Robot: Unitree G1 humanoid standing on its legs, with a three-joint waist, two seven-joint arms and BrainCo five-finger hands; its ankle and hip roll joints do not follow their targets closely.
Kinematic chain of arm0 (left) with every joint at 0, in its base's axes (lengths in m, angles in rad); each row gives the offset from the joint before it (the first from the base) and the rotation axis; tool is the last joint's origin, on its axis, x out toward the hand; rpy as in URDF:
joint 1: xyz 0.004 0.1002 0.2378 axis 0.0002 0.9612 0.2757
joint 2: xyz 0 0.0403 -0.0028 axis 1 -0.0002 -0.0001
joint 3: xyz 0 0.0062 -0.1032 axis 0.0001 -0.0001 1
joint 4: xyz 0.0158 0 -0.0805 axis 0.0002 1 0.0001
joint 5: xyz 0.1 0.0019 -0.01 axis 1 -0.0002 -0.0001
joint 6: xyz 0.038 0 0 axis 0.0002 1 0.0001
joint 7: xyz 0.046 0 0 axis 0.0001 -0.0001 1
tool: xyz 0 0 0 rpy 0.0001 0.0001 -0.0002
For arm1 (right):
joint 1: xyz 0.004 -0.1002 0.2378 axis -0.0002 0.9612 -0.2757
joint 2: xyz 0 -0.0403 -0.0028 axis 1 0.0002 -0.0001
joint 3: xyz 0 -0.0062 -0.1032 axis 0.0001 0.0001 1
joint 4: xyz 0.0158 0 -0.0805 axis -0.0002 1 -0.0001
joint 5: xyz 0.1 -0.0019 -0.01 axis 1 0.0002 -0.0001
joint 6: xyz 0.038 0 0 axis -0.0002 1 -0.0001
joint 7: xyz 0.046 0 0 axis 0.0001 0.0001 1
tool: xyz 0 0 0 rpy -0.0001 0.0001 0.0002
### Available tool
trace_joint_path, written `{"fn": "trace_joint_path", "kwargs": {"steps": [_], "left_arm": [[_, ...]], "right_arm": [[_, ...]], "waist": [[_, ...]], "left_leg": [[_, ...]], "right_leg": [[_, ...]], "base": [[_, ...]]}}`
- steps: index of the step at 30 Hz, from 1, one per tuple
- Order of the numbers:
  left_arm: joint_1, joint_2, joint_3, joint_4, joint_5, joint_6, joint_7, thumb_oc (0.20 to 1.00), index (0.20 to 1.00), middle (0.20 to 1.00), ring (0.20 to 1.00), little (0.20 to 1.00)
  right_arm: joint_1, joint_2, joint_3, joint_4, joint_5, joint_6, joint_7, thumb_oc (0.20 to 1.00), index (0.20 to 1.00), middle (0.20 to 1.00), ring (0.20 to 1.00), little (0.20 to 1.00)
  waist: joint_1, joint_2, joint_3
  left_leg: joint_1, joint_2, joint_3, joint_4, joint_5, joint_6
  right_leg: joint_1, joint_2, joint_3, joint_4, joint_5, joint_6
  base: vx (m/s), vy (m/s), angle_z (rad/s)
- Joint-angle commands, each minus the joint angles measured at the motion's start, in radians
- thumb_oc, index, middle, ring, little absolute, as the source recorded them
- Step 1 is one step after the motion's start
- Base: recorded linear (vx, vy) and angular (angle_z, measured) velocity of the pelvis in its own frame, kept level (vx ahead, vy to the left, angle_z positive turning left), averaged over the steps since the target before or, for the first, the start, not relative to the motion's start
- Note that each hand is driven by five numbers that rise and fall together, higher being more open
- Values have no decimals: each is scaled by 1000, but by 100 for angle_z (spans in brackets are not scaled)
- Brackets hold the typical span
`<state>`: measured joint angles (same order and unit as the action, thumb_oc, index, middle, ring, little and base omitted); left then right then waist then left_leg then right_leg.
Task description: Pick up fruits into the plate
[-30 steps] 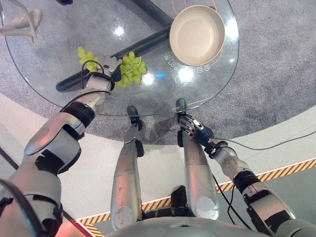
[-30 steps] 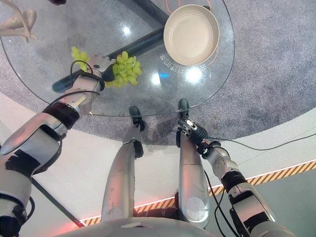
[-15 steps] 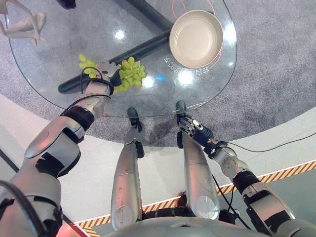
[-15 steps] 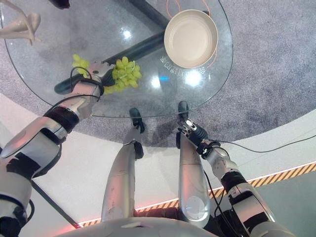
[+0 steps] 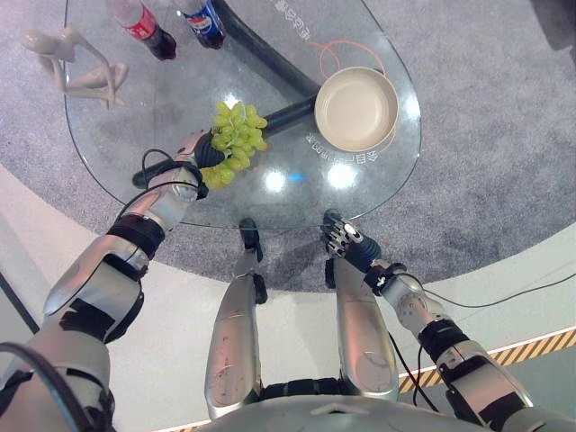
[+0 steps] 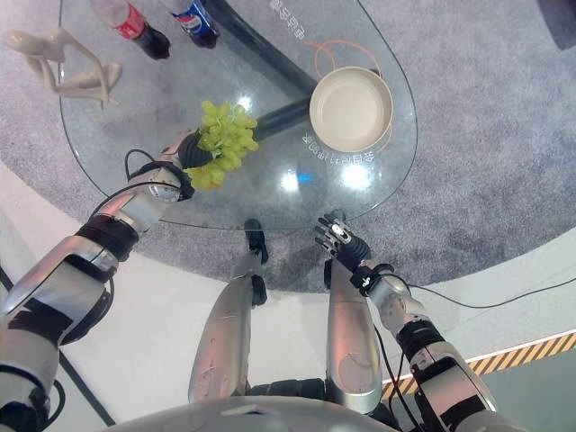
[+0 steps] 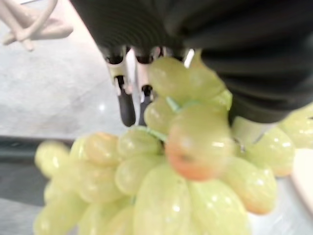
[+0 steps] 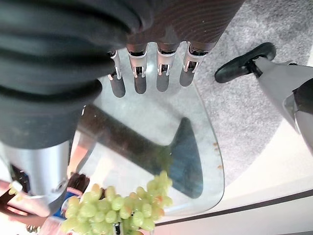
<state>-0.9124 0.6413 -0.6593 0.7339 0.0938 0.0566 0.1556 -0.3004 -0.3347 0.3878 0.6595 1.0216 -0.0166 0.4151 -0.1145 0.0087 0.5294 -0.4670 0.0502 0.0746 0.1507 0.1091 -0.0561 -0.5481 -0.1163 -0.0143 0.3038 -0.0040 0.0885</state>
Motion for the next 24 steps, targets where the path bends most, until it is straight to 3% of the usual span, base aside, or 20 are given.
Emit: {"fn": "trace_joint_path", "kwargs": {"steps": [1, 5, 16, 24], "left_arm": [[-5, 42, 94, -62, -79, -64, -3, 200, 200, 200, 200, 200], [21, 51, 126, -108, -144, -85, -22, 200, 200, 200, 200, 200], [268, 25, 270, -359, -431, -179, -189, 200, 200, 200, 200, 200], [471, -50, 340, -579, -501, -128, -352, 200, 200, 200, 200, 200]], "right_arm": [[74, 10, -8, -101, 35, -5, -1, 1000, 1000, 1000, 1000, 1000], [91, 15, -13, -135, 43, -13, 1, 1000, 1000, 1000, 1000, 1000], [184, 1, -69, -391, -209, -142, -57, 1000, 1000, 1000, 1000, 1000], [195, -62, -147, -566, -389, -43, -135, 1000, 1000, 1000, 1000, 1000]], "waist": [[9, -5, -9], [13, -6, -9], [27, -2, -136], [58, 4, -270]], "left_leg": [[66, -89, -30, -1, -78, 41], [126, -87, -26, -17, -83, 39], [290, -78, -26, -90, -95, 26], [441, -70, -30, -157, -98, 19]], "right_leg": [[51, 81, -33, -85, 64, -1], [113, 73, -41, -104, 60, 1], [301, 50, -70, -194, 43, 2], [482, 41, -92, -284, 43, 9]], "base": [[0, 0, 0], [3, -2, 1], [38, -11, 5], [138, 3, 9]]}}
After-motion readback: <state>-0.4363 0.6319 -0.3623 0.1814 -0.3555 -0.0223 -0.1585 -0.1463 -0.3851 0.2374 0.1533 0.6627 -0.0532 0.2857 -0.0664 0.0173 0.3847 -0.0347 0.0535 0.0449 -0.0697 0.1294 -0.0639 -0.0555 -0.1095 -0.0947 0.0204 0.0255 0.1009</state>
